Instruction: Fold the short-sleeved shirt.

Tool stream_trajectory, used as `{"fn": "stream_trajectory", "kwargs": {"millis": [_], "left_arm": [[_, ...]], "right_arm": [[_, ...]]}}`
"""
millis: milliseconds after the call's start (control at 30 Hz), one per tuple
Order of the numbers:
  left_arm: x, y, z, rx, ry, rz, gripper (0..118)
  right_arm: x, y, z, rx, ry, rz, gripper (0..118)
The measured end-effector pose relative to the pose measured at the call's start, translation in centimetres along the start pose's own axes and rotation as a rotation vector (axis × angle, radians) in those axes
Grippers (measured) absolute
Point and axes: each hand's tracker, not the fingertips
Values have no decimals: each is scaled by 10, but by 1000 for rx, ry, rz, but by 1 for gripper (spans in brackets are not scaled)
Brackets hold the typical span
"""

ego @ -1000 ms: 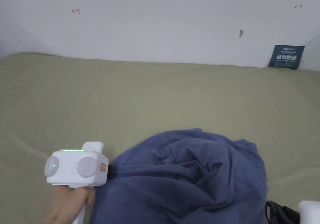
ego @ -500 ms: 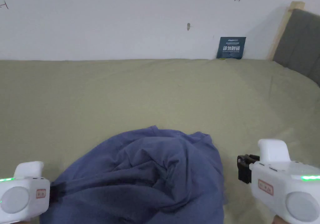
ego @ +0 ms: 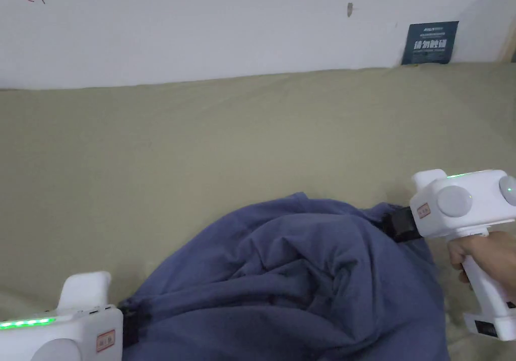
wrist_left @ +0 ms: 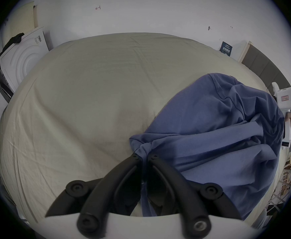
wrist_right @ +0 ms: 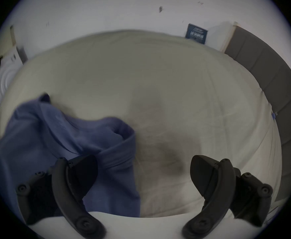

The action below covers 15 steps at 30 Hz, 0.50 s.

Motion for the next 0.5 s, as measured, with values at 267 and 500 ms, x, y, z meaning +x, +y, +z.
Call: {"fn": "stream_trajectory", "kwargs": {"millis": [267,500], "left_arm": [[-10,6,-9,-8,15,-93,3],[-32,15,53,49,91,-121,3]], "right_arm": [[-9,-9,52,98,51,-29,3],[28,-13,159,222,61,-81,3]]}}
